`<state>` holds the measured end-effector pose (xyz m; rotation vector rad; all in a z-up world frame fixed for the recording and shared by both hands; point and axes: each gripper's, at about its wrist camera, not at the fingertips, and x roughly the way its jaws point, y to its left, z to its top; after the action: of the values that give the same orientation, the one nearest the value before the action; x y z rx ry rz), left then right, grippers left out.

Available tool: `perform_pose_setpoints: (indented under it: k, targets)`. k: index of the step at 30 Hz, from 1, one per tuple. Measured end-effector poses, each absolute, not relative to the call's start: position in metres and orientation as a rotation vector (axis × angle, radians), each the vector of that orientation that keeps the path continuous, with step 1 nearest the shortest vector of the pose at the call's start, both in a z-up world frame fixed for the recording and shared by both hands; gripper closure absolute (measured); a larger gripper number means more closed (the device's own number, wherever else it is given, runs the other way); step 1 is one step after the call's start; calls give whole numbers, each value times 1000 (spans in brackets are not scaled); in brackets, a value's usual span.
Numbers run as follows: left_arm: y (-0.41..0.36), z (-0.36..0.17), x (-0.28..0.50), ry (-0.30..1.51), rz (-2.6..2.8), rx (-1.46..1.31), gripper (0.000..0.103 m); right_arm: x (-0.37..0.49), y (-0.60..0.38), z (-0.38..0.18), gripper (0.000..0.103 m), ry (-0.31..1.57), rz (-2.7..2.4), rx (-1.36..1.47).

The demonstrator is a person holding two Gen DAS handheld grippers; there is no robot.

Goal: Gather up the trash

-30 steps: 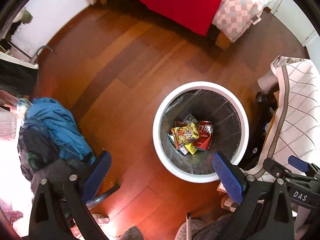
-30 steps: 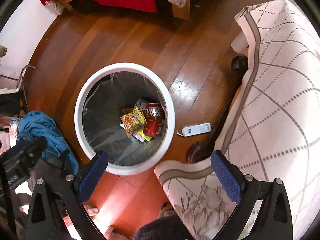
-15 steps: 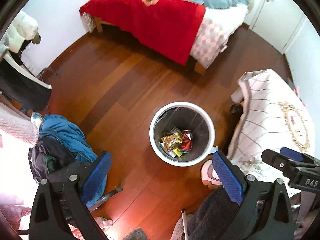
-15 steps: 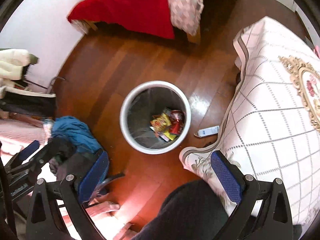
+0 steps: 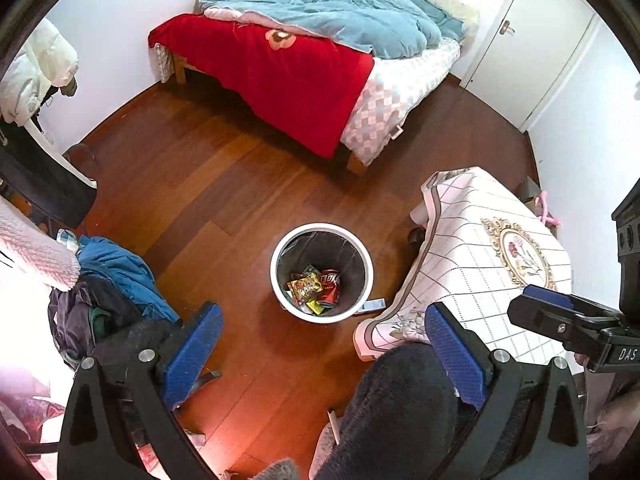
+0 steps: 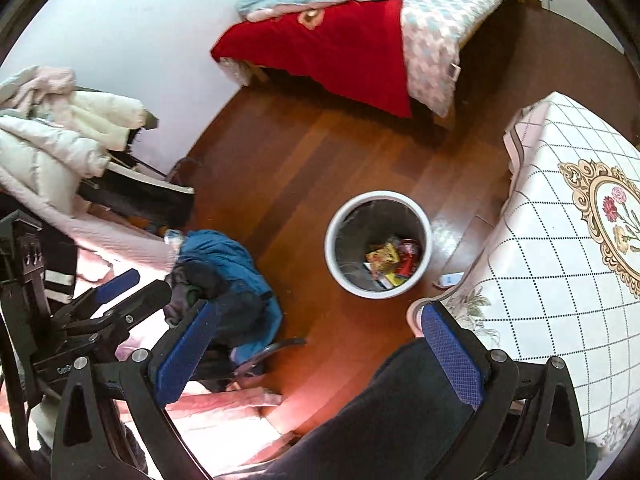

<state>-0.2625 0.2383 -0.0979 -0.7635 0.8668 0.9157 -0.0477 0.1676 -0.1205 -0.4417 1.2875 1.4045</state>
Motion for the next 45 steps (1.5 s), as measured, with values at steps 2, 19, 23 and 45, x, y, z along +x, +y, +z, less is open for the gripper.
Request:
perform_pose_setpoints:
  k: [2,19,23,45]
  targets:
    - [234,-91,-265,854,908,-766,0,-50,163,-109,0,1286,1424,-425]
    - [218,-68,-275,815,871,-769,0,-65,153,-71,0,1253,1478,-441]
    - [218,-68,-276,814,869,-776,0,-66,155,-72,0,1257,1482,-449]
    - [213,-67,-274,803,854,-769,0,-68,153,-74,0,1259,1484,-475]
